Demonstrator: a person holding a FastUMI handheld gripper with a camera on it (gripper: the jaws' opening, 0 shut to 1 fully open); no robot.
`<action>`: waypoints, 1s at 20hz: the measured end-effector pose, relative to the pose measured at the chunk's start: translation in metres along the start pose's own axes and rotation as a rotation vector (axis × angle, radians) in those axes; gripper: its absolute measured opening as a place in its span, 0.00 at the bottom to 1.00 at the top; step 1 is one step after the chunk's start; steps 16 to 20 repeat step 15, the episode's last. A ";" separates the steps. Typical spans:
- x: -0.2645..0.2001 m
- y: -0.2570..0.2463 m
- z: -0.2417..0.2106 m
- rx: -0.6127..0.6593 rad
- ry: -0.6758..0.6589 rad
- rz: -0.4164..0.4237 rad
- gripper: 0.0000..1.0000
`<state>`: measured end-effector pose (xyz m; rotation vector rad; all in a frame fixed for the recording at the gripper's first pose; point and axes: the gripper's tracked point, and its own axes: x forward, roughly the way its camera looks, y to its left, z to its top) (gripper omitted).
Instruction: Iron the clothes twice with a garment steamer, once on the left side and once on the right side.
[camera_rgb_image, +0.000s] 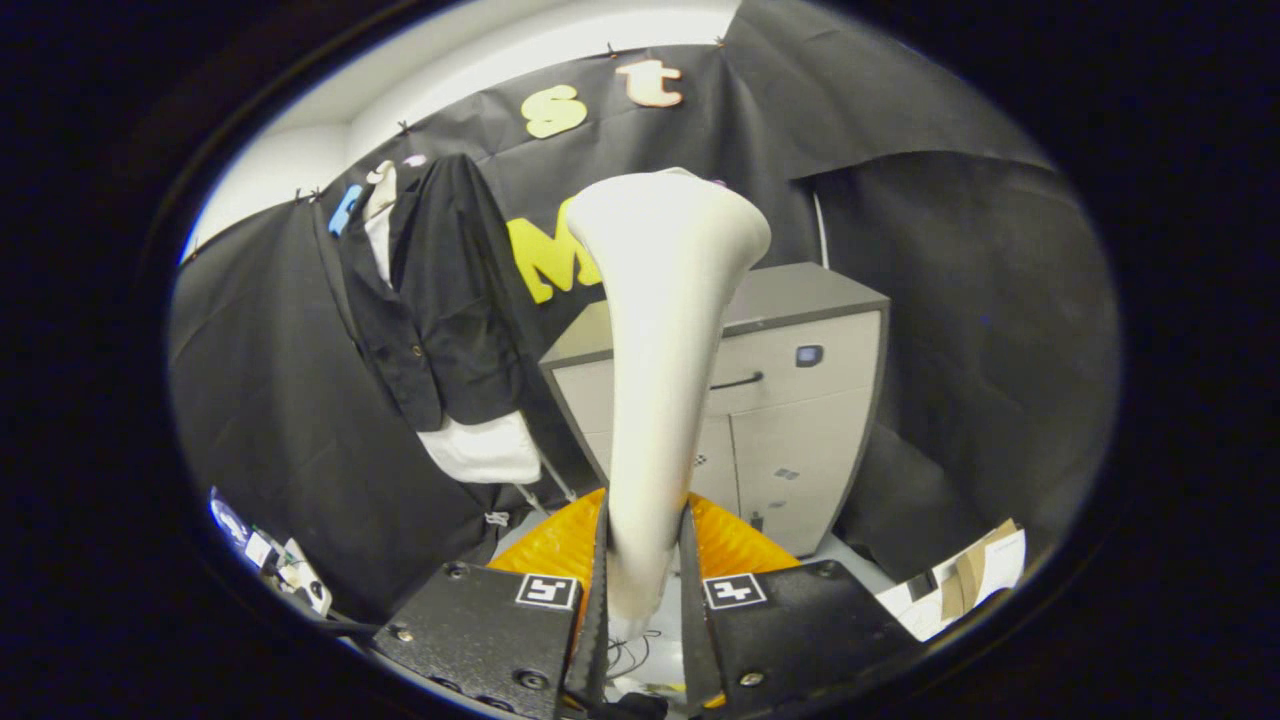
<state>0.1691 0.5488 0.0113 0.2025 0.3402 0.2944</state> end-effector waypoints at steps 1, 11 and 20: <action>0.000 -0.002 -0.001 -0.001 -0.010 -0.013 0.33; -0.014 -0.013 -0.015 0.070 0.024 -0.060 0.33; -0.016 -0.016 -0.017 0.065 0.024 -0.064 0.33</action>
